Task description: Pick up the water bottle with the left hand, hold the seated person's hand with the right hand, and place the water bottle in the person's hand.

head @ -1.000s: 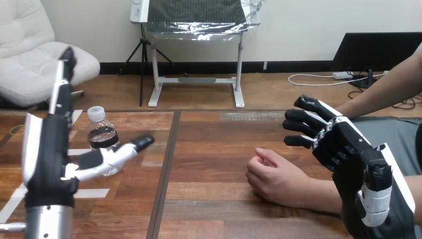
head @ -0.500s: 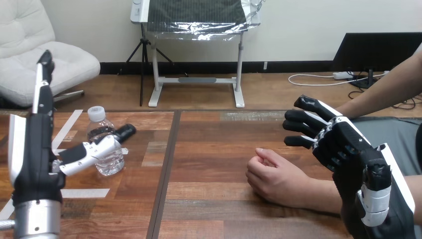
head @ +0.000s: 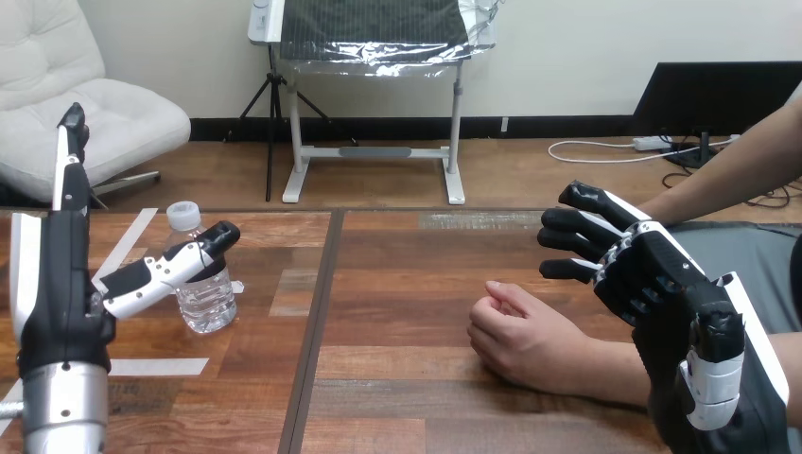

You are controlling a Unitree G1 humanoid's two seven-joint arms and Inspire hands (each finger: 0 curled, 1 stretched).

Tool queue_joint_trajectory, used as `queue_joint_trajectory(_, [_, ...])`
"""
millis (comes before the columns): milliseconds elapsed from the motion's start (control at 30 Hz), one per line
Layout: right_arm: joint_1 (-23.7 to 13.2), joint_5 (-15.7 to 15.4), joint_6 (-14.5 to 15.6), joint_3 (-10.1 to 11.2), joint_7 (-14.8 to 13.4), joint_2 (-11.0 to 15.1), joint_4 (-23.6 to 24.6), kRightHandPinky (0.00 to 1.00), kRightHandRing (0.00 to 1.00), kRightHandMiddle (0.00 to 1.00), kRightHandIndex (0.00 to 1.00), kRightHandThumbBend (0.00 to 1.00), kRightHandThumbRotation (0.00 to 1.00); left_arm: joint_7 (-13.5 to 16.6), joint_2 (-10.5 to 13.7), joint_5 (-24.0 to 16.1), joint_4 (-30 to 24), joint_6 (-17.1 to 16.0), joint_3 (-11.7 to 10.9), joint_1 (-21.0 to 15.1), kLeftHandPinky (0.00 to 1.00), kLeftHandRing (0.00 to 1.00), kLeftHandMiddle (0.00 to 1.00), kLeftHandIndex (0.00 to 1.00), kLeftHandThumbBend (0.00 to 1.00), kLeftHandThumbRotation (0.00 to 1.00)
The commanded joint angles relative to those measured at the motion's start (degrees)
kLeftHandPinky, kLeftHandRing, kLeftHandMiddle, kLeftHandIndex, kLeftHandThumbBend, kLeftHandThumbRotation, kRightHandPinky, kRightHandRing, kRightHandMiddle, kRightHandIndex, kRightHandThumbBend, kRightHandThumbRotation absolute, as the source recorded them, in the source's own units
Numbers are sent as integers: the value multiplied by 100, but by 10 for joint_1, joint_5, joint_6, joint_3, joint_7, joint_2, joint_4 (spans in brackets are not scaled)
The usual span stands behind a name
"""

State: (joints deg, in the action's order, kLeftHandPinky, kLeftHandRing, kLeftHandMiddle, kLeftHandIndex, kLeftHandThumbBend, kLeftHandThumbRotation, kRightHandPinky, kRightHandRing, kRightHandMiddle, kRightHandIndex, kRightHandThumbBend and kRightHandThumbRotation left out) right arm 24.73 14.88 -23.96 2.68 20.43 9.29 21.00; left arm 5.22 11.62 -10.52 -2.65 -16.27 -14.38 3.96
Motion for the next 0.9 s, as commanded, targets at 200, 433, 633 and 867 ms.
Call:
queue_joint_trajectory(200, [-26,8,-2,2,-1,1,12,71,79,80,83,100,100,-6,29,15,58,13,0,-75,100,100,100,100,100,26])
queue_joint_trajectory(433, [-26,7,-5,2,-1,1,9,71,79,80,83,100,100,-7,44,14,109,6,3,-103,100,100,100,100,100,27])
queue_joint_trajectory(633, [-28,12,-3,2,2,3,8,71,79,80,83,100,100,-6,51,15,155,-4,6,-130,95,100,100,100,100,28])
queue_joint_trajectory(867, [-28,12,-1,3,1,3,10,71,79,80,83,100,100,-9,57,24,212,-19,9,-161,94,100,100,100,100,27])
